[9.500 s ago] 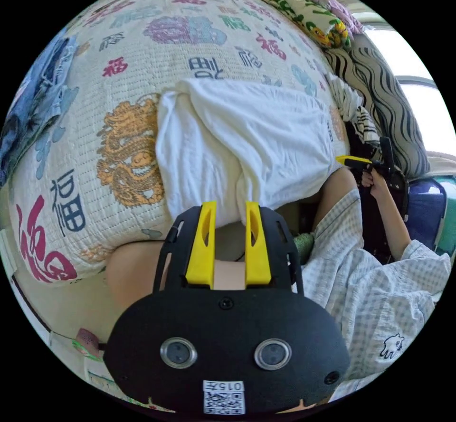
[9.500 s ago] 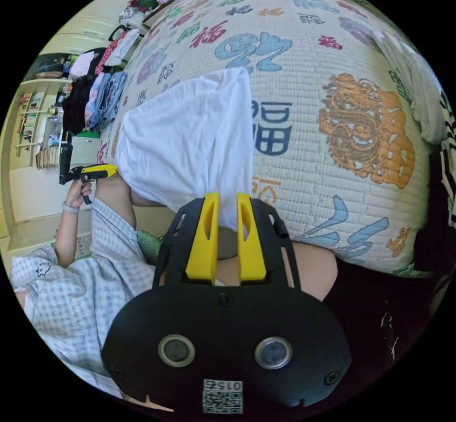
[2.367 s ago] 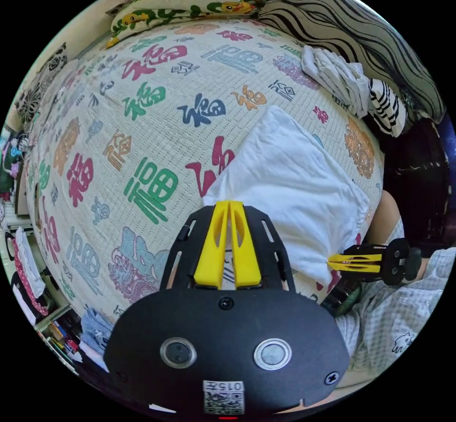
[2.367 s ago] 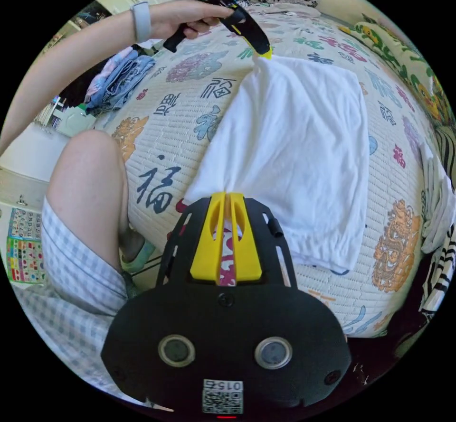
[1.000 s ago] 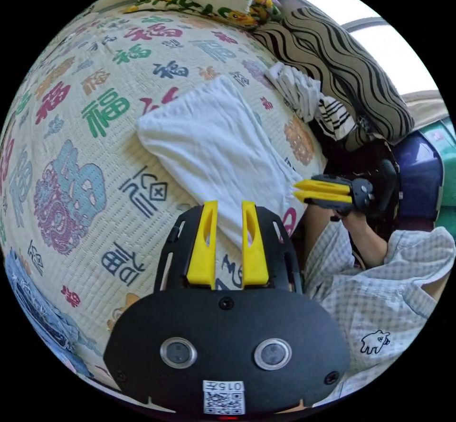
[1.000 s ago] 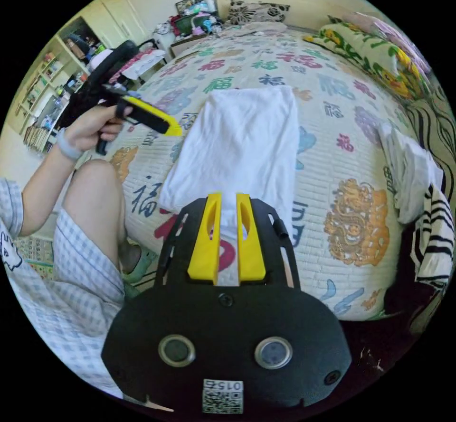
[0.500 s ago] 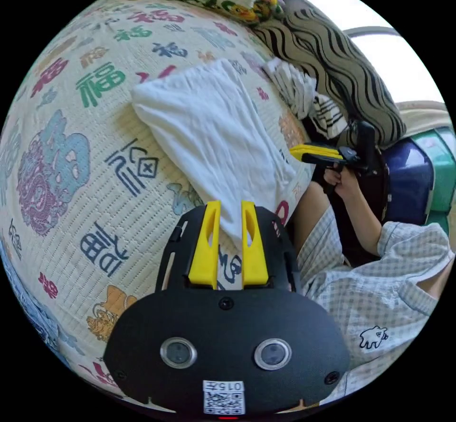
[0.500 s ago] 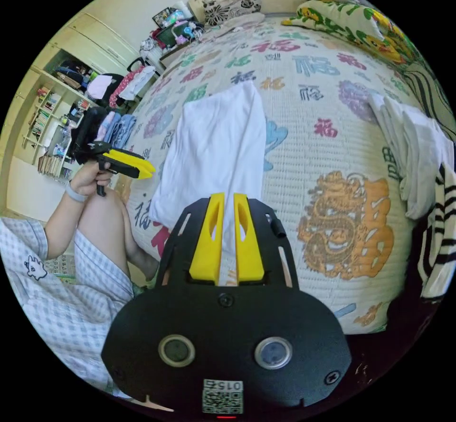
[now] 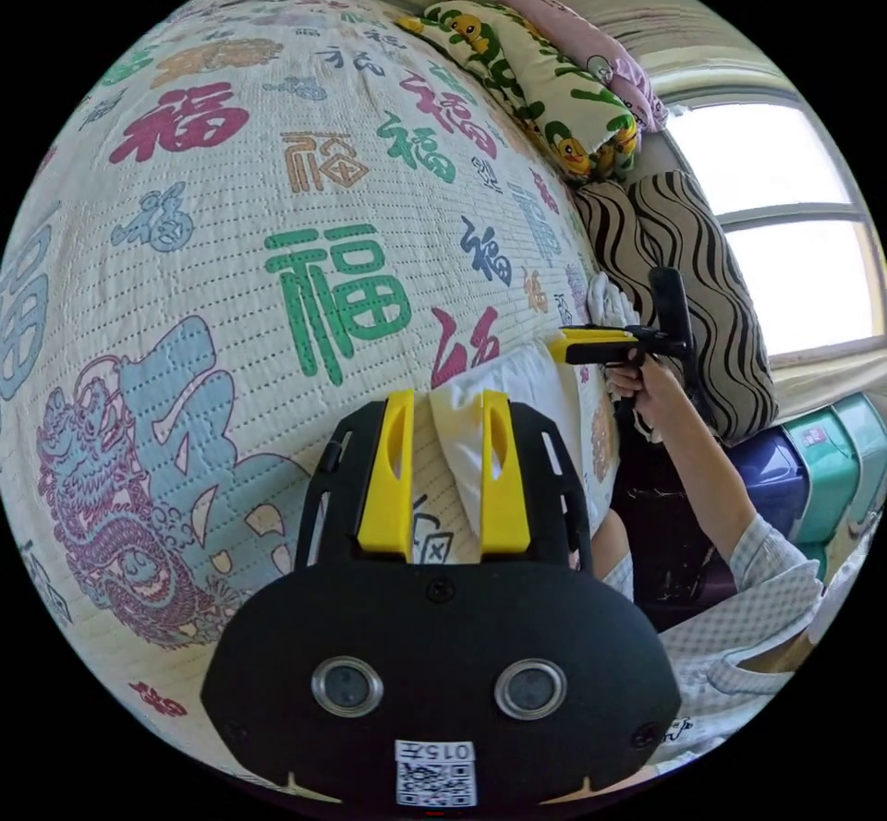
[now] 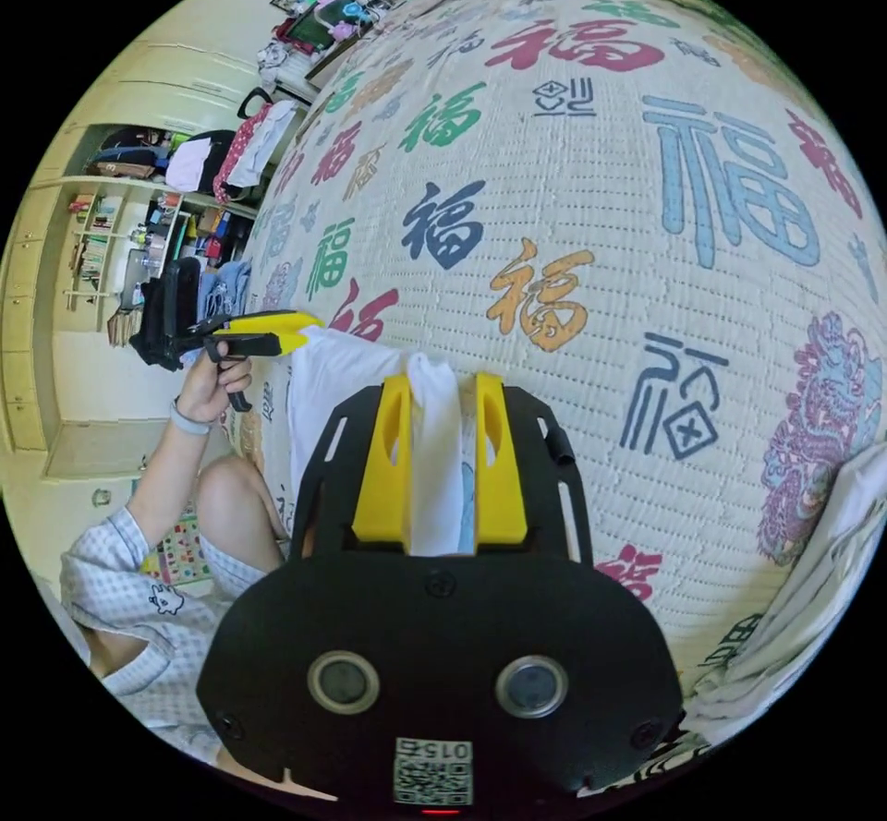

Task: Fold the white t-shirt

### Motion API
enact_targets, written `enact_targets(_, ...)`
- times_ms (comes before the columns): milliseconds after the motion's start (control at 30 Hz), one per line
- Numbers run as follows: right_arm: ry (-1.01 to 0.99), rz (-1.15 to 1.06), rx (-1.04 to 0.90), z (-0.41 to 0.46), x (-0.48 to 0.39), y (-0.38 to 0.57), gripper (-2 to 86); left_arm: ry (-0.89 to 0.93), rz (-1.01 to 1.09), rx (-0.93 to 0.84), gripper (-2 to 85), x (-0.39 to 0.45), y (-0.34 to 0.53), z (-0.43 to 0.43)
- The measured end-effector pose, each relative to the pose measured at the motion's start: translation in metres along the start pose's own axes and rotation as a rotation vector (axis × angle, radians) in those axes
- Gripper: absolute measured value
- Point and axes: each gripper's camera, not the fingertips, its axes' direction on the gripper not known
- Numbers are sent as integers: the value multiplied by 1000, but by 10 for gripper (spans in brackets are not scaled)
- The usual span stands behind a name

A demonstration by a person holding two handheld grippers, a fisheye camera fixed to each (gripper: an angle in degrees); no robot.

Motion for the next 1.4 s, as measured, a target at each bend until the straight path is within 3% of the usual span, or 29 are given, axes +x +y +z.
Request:
enact_targets(133, -189, 1, -62, -10, 25, -8, 50, 6, 34, 5, 25, -1, 14, 1)
enact_targets(433, -230, -345, 154, -85, -19, 71, 26, 140, 345, 154, 0, 71, 106, -63)
enact_targets(633, -197, -424, 93, -66, -37, 161, 26, 67, 516, -25, 1, 134, 204, -34)
enact_targets(967, -150, -255, -72, 10, -16, 194, 41, -116, 421, -405, 6, 144, 262, 73)
enact_targets(1167, 20, -239, -87, -20, -35, 197, 101, -132, 413, -359, 45, 160, 268, 52)
enact_targets(1333, 39, -281, 81, -43, -68, 189, 65, -120, 426, -194, 48, 178, 257, 44)
enact_targets(1400, 42, -292, 74, -30, -78, 178, 46, -110, 410, -211, 42, 176, 252, 62)
